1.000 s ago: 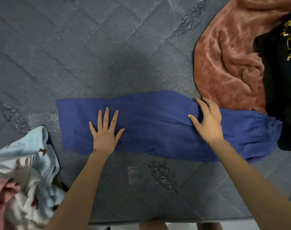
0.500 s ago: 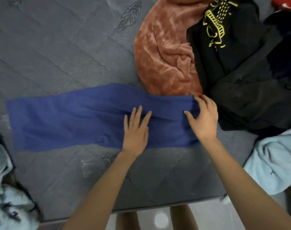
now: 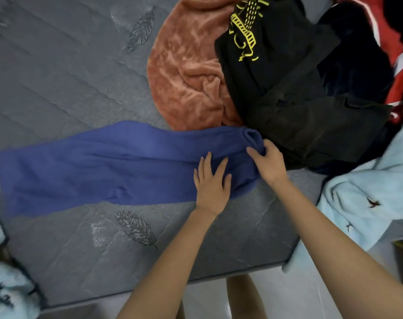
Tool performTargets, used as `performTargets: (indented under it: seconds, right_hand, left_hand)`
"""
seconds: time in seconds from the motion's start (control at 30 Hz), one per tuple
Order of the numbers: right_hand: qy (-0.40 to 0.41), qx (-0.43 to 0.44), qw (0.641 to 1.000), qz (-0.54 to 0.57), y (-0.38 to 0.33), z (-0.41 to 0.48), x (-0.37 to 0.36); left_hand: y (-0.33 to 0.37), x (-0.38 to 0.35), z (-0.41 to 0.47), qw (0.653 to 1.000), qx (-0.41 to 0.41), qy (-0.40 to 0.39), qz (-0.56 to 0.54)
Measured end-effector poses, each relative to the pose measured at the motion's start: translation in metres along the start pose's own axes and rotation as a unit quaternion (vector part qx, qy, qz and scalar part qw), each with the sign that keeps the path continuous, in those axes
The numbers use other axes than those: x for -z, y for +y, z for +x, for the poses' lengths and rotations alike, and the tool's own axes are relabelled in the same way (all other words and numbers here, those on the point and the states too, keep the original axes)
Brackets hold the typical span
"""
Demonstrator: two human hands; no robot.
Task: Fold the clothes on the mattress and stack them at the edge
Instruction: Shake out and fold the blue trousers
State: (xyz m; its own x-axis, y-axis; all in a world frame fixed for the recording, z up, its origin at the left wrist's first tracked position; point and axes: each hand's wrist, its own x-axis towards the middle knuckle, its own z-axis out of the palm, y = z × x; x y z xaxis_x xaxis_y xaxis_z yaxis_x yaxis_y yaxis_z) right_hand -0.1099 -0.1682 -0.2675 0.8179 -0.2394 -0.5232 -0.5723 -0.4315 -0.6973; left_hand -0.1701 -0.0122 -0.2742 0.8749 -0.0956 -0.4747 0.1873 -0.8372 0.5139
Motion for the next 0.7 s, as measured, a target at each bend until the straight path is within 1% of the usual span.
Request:
performTargets:
  seconds: [0.07, 0.1, 0.13, 0.17, 0.23, 0.27, 0.33, 0.37, 0.4, 0.43, 0.47, 0.57, 0.63, 0.67, 0.7]
  right_hand:
    - [0.022, 0.032, 0.999, 0.032, -0.013, -0.008, 0.003]
    - [0.032, 0.051, 0.997, 0.044, -0.022, -0.013, 0.005]
    - [0.038, 0.069, 0.995, 0.057, -0.031, -0.018, 0.005]
    - [0.044, 0.083, 0.993, 0.072, -0.041, -0.023, 0.004]
    - [0.067, 0.093, 0.987, 0.115, -0.062, -0.033, 0.003]
    - [0.086, 0.091, 0.981, 0.146, -0.072, -0.037, 0.003]
    - [0.119, 0.081, 0.969, 0.203, -0.094, -0.042, 0.002]
    - [0.123, 0.077, 0.966, 0.212, -0.104, -0.045, -0.001]
    - [0.116, 0.075, 0.969, 0.207, -0.113, -0.047, -0.007]
    - [0.101, 0.075, 0.973, 0.193, -0.121, -0.050, -0.018]
    - [0.083, 0.075, 0.978, 0.176, -0.128, -0.053, -0.032]
    - [0.034, 0.097, 0.987, 0.124, -0.150, -0.069, -0.093]
    - [-0.002, 0.111, 0.989, 0.096, -0.164, -0.084, -0.139]
    - [-0.028, 0.117, 0.989, 0.080, -0.170, -0.092, -0.162]
    - [-0.059, 0.129, 0.987, 0.069, -0.176, -0.100, -0.186]
  left_hand:
    - [0.020, 0.004, 0.004, 0.993, 0.005, 0.037, -0.115]
    - [0.031, 0.009, 0.007, 0.980, 0.017, 0.041, -0.194]
    - [0.042, 0.015, 0.010, 0.957, 0.033, 0.028, -0.288]
    - [0.052, 0.022, 0.012, 0.920, 0.049, 0.000, -0.388]
    - [0.070, 0.039, 0.012, 0.831, 0.079, -0.071, -0.546]
    - [0.076, 0.047, 0.012, 0.785, 0.094, -0.100, -0.604]
    - [0.080, 0.067, 0.013, 0.703, 0.132, -0.118, -0.689]
    - [0.078, 0.077, 0.013, 0.676, 0.148, -0.115, -0.712]
    - [0.072, 0.087, 0.014, 0.662, 0.164, -0.105, -0.724]
    - [0.062, 0.098, 0.013, 0.664, 0.170, -0.090, -0.722]
    - [0.049, 0.108, 0.011, 0.674, 0.168, -0.076, -0.715]
    - [-0.006, 0.141, 0.000, 0.724, 0.136, -0.045, -0.675]
    - [-0.051, 0.166, -0.010, 0.752, 0.111, -0.027, -0.649]
    - [-0.075, 0.178, -0.016, 0.758, 0.107, -0.012, -0.643]
    - [-0.100, 0.190, -0.020, 0.754, 0.107, 0.000, -0.648]
